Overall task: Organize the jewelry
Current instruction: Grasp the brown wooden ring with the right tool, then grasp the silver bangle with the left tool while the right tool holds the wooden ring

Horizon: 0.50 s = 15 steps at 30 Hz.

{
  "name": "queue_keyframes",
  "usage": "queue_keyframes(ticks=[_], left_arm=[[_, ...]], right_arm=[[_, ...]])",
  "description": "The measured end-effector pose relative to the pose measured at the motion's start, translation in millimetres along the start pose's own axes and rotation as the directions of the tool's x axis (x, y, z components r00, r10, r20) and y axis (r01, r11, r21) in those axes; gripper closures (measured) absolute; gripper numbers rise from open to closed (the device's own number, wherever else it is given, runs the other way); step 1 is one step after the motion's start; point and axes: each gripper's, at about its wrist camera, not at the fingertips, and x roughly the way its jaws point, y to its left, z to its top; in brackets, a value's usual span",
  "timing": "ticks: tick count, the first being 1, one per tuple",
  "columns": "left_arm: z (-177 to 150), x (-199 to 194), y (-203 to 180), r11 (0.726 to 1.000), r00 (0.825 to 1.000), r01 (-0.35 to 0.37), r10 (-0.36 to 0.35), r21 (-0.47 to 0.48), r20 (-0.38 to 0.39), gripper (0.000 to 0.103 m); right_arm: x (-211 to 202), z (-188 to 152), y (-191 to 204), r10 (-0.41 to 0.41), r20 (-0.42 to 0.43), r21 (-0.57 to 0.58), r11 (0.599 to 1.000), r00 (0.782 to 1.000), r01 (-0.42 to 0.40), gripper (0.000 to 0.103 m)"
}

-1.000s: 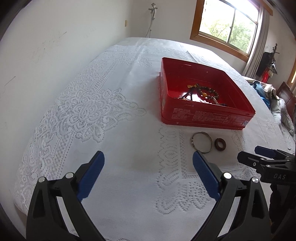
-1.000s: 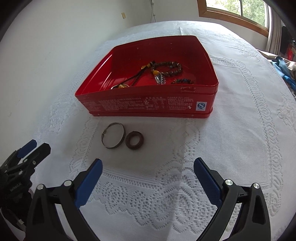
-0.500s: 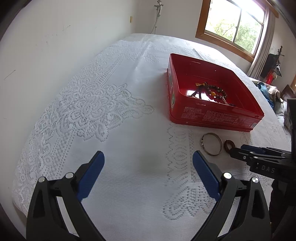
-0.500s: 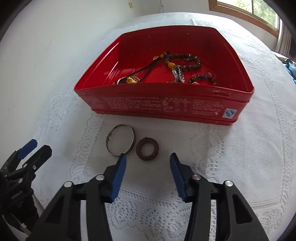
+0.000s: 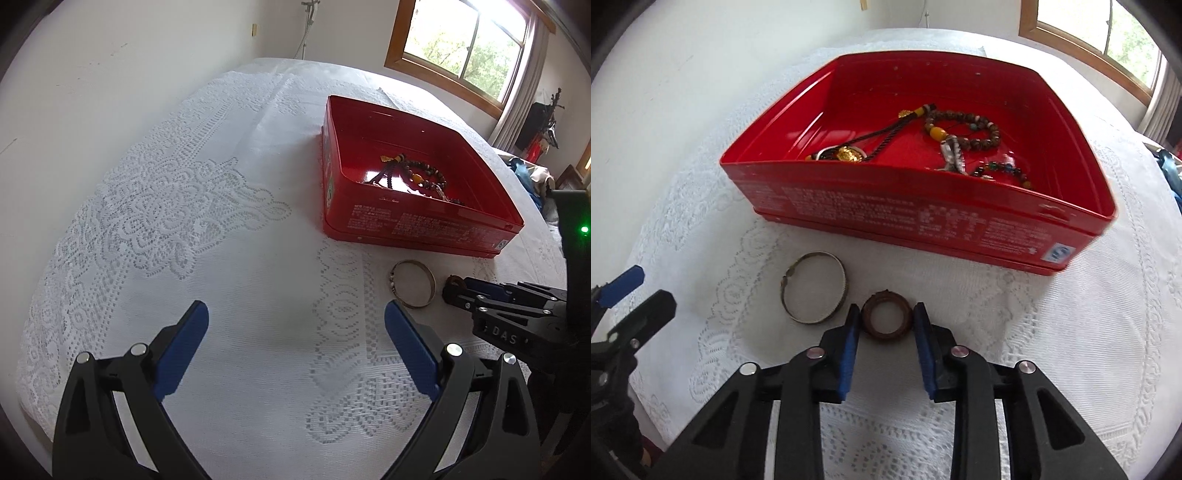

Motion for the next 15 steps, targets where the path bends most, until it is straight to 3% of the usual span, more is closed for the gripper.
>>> queue_keyframes(ticks=[7,15], left_arm=[[6.1,8.6,-27.4,0.998,0.998,0.050,-0.049,0.027,-0.038,0.008],[13.2,33.6,-73.3,0.994,0.993,0.078,-0.071,0.077,-0.095,0.008]], right_arm=[[-35.5,-14.8,-33.3,0.006,0.065,0.073,0.997,0.998,-0.010,0.074],[-56.1,-37.5,-59.9,0.016,0.066,0.095,0.995,0.998,-0.023,0.074]])
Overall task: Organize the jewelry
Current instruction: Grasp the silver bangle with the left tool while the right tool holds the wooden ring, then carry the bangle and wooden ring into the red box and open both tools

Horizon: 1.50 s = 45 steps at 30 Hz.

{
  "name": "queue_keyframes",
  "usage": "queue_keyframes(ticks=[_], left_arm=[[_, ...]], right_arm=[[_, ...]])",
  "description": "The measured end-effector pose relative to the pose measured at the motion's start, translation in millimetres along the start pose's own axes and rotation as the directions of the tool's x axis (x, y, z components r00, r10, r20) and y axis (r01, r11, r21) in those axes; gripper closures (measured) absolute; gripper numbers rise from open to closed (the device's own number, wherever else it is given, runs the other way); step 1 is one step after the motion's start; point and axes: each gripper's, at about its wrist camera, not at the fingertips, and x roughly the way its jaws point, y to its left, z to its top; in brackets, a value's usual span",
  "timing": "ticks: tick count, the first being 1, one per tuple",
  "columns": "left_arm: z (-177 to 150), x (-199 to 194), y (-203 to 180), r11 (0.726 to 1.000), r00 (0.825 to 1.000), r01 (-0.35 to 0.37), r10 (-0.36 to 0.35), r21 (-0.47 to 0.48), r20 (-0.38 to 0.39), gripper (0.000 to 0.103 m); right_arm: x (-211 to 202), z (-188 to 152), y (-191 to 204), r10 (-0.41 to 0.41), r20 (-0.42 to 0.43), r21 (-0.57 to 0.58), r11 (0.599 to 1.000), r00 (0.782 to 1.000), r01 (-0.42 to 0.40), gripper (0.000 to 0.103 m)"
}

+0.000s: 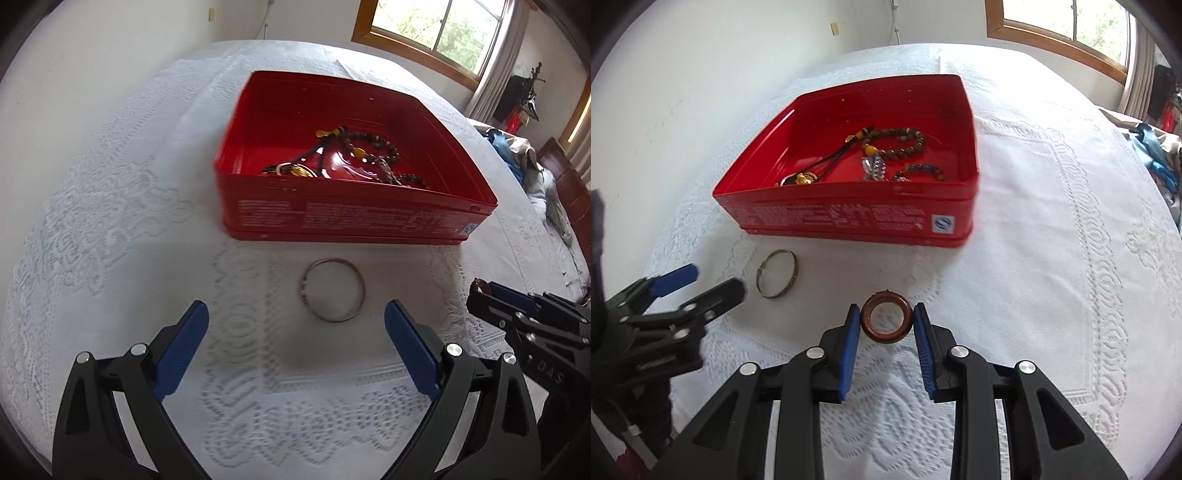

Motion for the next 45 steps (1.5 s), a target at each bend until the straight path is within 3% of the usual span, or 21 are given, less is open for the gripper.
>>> queue_keyframes(ticks=[10,11,13,16,21,30,45], left_arm=[[11.5,31.6,-15.6,1.000,0.998,0.004,-0.005,-0.019,-0.057,0.009],[11.7,34.1,-17.0,1.000,0.998,0.012,-0.013,-0.017,-0.063,0.012],[11.5,40.0,-20.2,1.000,0.996,0.025,-0.027,-0.015,-0.088,0.026],[11.3,43.7,-24.7,1.000,0.996,0.012,-0.012,0.000,-0.087,0.030],[12.3,43.7,-25.5,1.000,0.997,-0.010,0.011,0.015,-0.072,0.054],[7.7,32.2,-15.3,0.999,0.997,0.036,-0.036,0.002,-0.064,0.055],[-13.9,-28.8,19.2,0.999,0.999,0.037,-0.036,-0.012,0.040,0.055]], right_arm=[[9.6,4.4,-15.2,0.023,-0.001,0.011,1.000,1.000,-0.023,0.074],[10.9,4.9,-15.8,0.027,-0.002,0.012,1.000,1.000,-0.027,0.074],[13.6,6.2,-16.3,0.032,-0.004,0.013,0.999,0.999,-0.032,0.073],[15.0,6.4,-18.3,0.042,-0.006,0.019,0.999,0.999,-0.042,0.073],[18.4,6.7,-21.8,0.053,-0.012,0.027,0.998,0.999,-0.052,0.073],[14.2,3.7,-16.1,0.046,-0.009,0.025,0.999,0.999,-0.045,0.073],[-1.0,1.2,26.8,0.066,0.009,-0.029,0.997,0.998,-0.066,0.074]])
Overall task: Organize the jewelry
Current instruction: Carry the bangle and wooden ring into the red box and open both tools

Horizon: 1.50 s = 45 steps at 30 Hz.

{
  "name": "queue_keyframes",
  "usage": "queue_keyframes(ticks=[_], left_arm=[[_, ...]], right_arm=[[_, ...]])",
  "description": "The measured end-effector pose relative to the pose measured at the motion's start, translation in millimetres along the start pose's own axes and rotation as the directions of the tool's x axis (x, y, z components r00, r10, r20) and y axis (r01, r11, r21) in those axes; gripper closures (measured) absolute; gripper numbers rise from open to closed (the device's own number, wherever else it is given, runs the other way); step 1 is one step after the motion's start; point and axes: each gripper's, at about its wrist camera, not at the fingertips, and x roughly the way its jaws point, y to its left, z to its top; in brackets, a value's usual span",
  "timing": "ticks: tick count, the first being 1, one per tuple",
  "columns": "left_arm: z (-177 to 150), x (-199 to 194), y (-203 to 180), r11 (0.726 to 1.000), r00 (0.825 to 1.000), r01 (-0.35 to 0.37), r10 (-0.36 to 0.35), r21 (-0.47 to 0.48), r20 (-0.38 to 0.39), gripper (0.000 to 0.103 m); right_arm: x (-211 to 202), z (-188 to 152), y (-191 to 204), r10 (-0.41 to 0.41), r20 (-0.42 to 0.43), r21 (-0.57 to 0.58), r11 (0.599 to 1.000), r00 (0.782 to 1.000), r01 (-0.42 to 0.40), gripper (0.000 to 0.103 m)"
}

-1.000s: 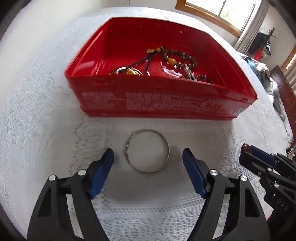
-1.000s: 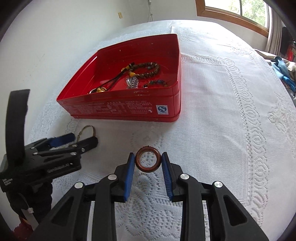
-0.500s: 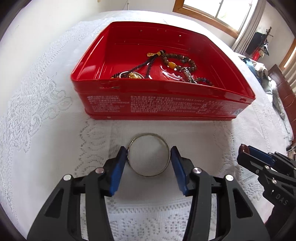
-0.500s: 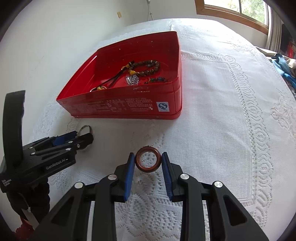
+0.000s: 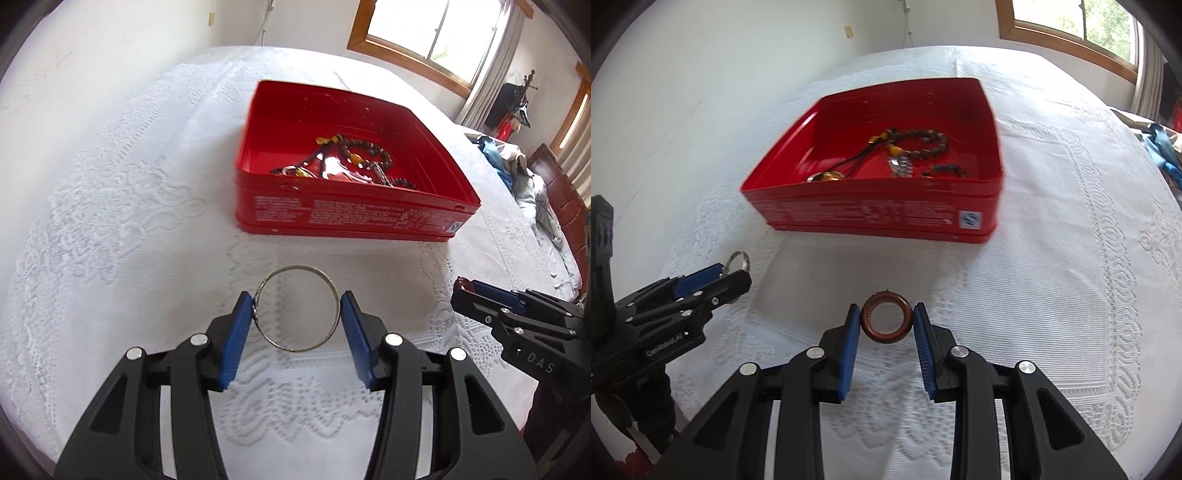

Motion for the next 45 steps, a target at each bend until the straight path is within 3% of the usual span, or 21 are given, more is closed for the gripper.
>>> queue_keyframes(ticks=[11,20,25,32,45], left_arm=[[8.9,-28.8,16.3,1.000,0.998,-0.005,0.006,-0.011,0.065,0.055],[54.9,-35.6,-9.1,0.999,0.993,0.020,-0.024,0.033,0.118,0.055],[92.6,-15.8,-26.7,0.998,0.992,0.040,-0.045,0.043,0.114,0.055],[124.4,36.7,-37.2,0.998,0.997,0.046,-0.048,0.040,0.054,0.055],[134.3,84.2,-42.6,0.998,0.999,0.038,-0.038,0.048,0.009,0.055]], right_arm=[[-8.5,14.5,32.3,0.032,0.027,-0.055,0.998,0.999,-0.030,0.074],[-32.2,62.2,25.1,0.007,0.123,-0.036,0.999,0.992,-0.003,0.074],[-27.2,94.4,8.2,-0.015,0.151,-0.001,1.000,0.988,0.016,0.074],[11.1,124.8,-21.0,-0.026,0.084,0.048,0.999,0.996,0.022,0.074],[56.3,131.7,-43.2,-0.021,0.023,0.065,0.998,1.000,0.019,0.074]])
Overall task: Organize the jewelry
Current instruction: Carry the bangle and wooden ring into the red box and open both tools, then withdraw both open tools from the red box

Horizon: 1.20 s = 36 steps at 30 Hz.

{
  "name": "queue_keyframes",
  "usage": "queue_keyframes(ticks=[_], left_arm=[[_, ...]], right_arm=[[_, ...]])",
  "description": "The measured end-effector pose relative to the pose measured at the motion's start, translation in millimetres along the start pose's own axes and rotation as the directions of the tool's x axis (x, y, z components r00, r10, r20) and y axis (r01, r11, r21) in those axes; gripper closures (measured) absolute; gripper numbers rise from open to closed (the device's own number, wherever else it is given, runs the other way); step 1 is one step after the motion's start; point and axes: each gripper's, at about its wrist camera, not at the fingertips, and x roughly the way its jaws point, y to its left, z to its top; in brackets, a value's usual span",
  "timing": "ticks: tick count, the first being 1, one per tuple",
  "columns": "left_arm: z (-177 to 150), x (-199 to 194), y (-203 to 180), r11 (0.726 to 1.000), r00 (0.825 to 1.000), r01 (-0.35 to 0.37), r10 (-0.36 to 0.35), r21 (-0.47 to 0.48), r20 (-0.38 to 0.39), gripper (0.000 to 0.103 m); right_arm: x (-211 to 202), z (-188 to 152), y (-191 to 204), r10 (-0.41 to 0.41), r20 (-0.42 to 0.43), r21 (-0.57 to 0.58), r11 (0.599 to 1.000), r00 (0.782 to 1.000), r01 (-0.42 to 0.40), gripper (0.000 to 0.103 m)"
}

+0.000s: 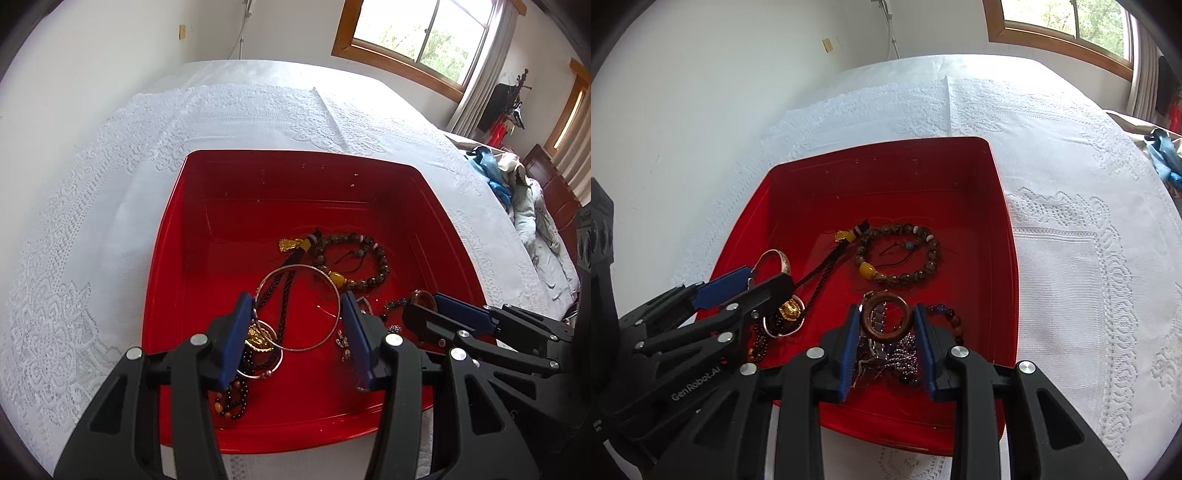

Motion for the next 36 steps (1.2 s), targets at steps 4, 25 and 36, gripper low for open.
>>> queue_keyframes(ticks=[4,25,36], left_arm=[[0.8,8.0,1.1,1.000,1.000,-0.006,0.006,-0.001,-0.016,0.055],[-10.1,-57.4,7.7,0.999,0.992,-0.039,0.035,0.027,0.125,0.017],[-40.8,-92.2,24.1,0.996,0.978,-0.090,0.091,-0.016,0.186,0.005]], right_arm=[[3.4,1.1,-0.7,-0.007,-0.004,-0.004,1.000,1.000,0.007,0.073],[-57.0,-6.0,-15.1,0.021,0.190,0.024,0.999,0.982,-0.026,0.045],[-80.2,-24.6,-6.3,-0.031,0.213,-0.008,0.999,0.977,0.033,0.004]])
